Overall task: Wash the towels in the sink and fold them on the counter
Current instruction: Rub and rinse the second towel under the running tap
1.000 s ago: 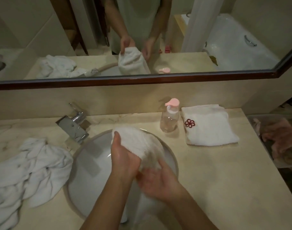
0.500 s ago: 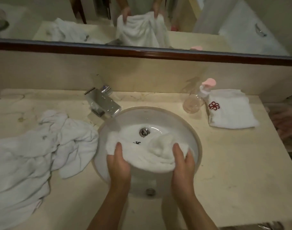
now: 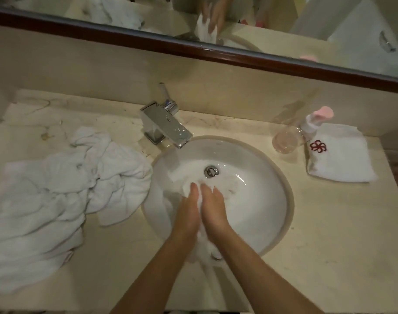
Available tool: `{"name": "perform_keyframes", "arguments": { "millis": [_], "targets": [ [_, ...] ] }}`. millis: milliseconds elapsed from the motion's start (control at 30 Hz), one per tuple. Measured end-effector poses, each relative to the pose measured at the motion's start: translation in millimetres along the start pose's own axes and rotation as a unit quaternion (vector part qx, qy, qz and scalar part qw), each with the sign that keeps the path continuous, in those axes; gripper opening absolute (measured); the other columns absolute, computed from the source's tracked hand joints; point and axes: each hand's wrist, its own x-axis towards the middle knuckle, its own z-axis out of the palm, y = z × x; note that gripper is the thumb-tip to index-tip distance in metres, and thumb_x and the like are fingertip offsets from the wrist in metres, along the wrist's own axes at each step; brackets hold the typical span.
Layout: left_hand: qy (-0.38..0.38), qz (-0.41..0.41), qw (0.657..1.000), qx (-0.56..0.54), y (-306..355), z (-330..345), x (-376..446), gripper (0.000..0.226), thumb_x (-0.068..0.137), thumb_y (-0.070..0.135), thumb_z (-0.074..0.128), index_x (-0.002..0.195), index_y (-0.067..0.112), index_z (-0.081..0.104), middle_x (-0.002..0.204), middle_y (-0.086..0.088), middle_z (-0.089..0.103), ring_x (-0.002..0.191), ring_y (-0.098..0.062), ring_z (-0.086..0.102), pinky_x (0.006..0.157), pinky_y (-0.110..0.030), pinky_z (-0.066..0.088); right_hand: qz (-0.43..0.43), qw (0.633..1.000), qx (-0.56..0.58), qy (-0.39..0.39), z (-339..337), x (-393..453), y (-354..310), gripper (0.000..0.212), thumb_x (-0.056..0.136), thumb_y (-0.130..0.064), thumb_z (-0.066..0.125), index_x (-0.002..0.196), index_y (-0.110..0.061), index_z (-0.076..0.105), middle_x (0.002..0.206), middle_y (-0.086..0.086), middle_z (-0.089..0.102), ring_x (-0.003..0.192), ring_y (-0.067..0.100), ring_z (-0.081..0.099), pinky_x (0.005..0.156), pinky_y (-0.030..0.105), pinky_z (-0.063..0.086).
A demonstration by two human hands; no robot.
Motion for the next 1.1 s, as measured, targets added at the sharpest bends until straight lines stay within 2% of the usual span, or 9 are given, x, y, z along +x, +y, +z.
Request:
{"name": "perform_keyframes", "arguments": {
  "millis": [167, 267, 333, 400, 567, 700, 800, 967, 1100],
  "targets": [
    [-0.013, 0.075, 0.982, 0.172, 1.5, -1.6, 0.2, 0.05, 0.104, 0.049, 0.03, 0.124, 0.016, 0.063, 0.116, -0.007, 0.069, 0.108, -0.023, 0.065, 0.089, -0.029, 0.048, 0.045, 0.999, -0.002, 0.029, -5.0, 37.9, -14.0, 0.029, 0.101, -0.018, 0.044, 0.076, -0.014, 0.06, 0.055, -0.007, 0.058, 0.051, 0.009, 0.057, 0.043, 0.016, 0.041],
    [0.044, 0.021, 0.997, 0.064, 30.2, -1.4, 27.4, 0.042, 0.104, 0.046, 0.037, 0.115, 0.013, 0.061, 0.107, -0.005, 0.067, 0.091, -0.02, 0.064, 0.077, -0.027, 0.047, -0.002, 0.998, -0.049, -0.044, 8.1, 13.2, 14.4, 0.027, 0.101, -0.018, 0.044, 0.091, -0.006, 0.067, 0.078, 0.006, 0.069, 0.076, 0.019, 0.067, 0.065, 0.027, 0.055],
    [0.009, 0.045, 0.994, 0.1, 19.7, 5.2, 7.5, 0.033, 0.104, 0.042, 0.04, 0.106, 0.017, 0.061, 0.104, -0.001, 0.065, 0.099, -0.018, 0.062, 0.088, -0.029, 0.047, 0.018, 0.998, -0.052, 0.037, 3.7, 43.8, 14.7, 0.028, 0.102, -0.019, 0.043, 0.103, -0.001, 0.065, 0.093, 0.016, 0.068, 0.089, 0.028, 0.066, 0.082, 0.033, 0.055],
    [-0.043, 0.084, 0.981, 0.17, -1.1, 9.9, -11.7, 0.032, 0.104, 0.04, 0.039, 0.097, 0.024, 0.065, 0.098, 0.007, 0.069, 0.099, -0.014, 0.065, 0.089, -0.024, 0.048, 0.084, 0.991, -0.018, 0.103, -12.7, 83.9, 5.3, 0.027, 0.103, -0.017, 0.042, 0.106, 0.0, 0.062, 0.083, 0.011, 0.062, 0.078, 0.025, 0.061, 0.07, 0.026, 0.052],
    [-0.009, -0.012, 1.0, 0.02, 13.5, -5.6, 33.8, 0.055, 0.094, 0.059, 0.049, 0.121, 0.013, 0.063, 0.121, -0.01, 0.068, 0.11, -0.023, 0.065, 0.099, -0.037, 0.05, 0.07, 0.995, -0.057, -0.048, -6.8, 40.7, 10.4, 0.03, 0.099, -0.021, 0.043, 0.078, -0.013, 0.062, 0.072, 0.005, 0.064, 0.072, 0.023, 0.063, 0.063, 0.027, 0.049],
    [-0.062, 0.066, 0.988, 0.122, -8.6, 12.0, -0.5, 0.037, 0.104, 0.045, 0.039, 0.113, 0.021, 0.066, 0.11, -0.007, 0.072, 0.106, -0.019, 0.067, 0.099, -0.036, 0.05, 0.072, 0.994, -0.034, 0.071, -7.3, 74.6, 3.5, 0.036, 0.098, -0.026, 0.042, 0.105, 0.001, 0.066, 0.098, 0.017, 0.067, 0.095, 0.034, 0.064, 0.08, 0.04, 0.053],
    [-0.038, 0.073, 0.989, 0.121, -10.0, 9.6, 3.4, 0.038, 0.105, 0.044, 0.036, 0.11, 0.022, 0.065, 0.105, -0.002, 0.072, 0.093, -0.013, 0.067, 0.086, -0.026, 0.052, 0.126, 0.992, -0.025, 0.015, -15.3, 87.8, 11.4, 0.038, 0.1, -0.023, 0.042, 0.118, 0.002, 0.064, 0.104, 0.016, 0.069, 0.093, 0.031, 0.066, 0.072, 0.032, 0.049],
    [0.02, 0.04, 0.996, 0.072, 7.2, 13.7, 13.3, 0.043, 0.102, 0.048, 0.043, 0.109, 0.013, 0.067, 0.1, -0.006, 0.073, 0.095, -0.02, 0.068, 0.095, -0.038, 0.053, -0.008, 0.996, -0.086, -0.031, -10.4, 57.5, 13.6, 0.03, 0.101, -0.021, 0.041, 0.103, -0.004, 0.066, 0.097, 0.015, 0.068, 0.096, 0.033, 0.068, 0.08, 0.037, 0.054],
    [-0.081, 0.124, 0.982, 0.114, -25.4, 10.8, -30.8, 0.041, 0.097, 0.053, 0.045, 0.116, 0.026, 0.07, 0.116, 0.001, 0.072, 0.107, -0.015, 0.067, 0.098, -0.039, 0.05, 0.106, 0.994, 0.011, 0.009, -53.4, 115.2, -12.5, 0.024, 0.102, -0.014, 0.043, 0.081, -0.011, 0.054, 0.079, 0.009, 0.058, 0.066, 0.022, 0.058, 0.059, 0.028, 0.05]
  ]
}}
